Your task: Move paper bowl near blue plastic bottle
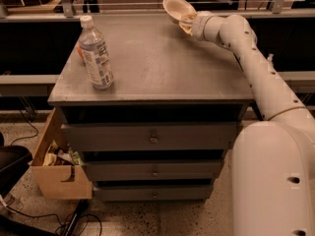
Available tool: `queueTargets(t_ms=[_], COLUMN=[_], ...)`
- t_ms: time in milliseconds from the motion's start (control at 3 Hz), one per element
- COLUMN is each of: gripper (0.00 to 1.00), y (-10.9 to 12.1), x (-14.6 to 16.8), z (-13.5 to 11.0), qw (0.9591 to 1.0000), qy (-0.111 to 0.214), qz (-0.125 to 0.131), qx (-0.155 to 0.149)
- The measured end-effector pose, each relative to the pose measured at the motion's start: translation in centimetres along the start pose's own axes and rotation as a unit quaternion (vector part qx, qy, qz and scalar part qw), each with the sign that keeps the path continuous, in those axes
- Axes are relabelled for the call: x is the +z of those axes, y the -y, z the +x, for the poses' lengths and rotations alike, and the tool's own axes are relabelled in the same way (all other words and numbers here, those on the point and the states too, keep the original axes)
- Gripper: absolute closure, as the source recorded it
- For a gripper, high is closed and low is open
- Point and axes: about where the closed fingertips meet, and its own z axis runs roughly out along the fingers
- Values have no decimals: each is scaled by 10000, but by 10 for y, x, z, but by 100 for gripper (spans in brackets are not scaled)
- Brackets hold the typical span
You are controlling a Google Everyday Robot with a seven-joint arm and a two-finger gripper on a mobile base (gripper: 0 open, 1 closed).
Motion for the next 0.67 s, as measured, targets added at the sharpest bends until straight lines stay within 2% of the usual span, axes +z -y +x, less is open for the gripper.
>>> queueTargets(t_ms=[667], gripper=[100], y=[7], x=[-6], z=[-5], qw=[9999], qy=[70], qz=[-95], qx=[-56])
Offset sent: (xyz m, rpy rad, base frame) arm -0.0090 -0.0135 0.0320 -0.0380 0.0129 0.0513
